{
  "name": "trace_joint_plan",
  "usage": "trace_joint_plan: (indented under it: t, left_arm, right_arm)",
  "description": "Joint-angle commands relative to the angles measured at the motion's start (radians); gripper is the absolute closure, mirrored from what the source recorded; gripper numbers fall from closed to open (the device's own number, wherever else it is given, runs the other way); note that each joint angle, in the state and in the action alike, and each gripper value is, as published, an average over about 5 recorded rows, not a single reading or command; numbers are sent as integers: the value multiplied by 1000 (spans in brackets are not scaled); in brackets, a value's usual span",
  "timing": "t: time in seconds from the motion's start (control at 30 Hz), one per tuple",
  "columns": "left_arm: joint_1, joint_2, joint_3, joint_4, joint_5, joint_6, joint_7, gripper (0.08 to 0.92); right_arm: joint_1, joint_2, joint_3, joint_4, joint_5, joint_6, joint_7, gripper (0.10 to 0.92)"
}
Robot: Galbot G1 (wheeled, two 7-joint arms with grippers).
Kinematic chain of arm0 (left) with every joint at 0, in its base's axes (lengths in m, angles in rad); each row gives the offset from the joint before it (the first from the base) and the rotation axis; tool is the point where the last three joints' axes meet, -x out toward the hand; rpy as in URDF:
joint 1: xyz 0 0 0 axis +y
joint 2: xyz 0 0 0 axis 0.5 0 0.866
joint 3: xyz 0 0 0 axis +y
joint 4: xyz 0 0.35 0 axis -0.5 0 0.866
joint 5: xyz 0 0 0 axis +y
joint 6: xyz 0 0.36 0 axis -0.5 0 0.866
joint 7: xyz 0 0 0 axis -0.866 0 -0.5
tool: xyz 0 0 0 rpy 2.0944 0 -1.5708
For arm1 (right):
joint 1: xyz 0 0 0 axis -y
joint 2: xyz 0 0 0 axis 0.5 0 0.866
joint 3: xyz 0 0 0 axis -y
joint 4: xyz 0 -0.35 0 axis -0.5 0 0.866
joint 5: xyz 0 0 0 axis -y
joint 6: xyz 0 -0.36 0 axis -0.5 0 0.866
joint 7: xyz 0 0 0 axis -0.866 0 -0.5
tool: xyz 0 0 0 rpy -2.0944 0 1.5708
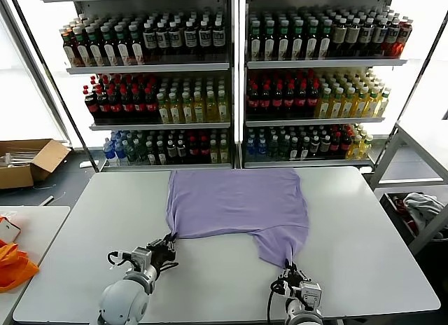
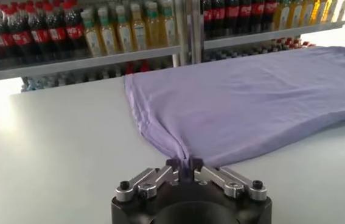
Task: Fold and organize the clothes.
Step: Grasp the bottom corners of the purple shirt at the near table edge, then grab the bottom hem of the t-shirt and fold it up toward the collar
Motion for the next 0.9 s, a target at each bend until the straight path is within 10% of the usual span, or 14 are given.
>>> trace_joint_plan:
  t: [0.03, 0.9]
  left_arm:
    - [3, -4, -2, -12, 1, -1, 0, 904]
    - [-168, -78, 7, 106, -103, -304, -119, 916]
  right_arm:
    - [3, 0, 2, 37, -30, 4, -12, 917]
    - [376, -48, 73, -130, -25, 58, -165, 917]
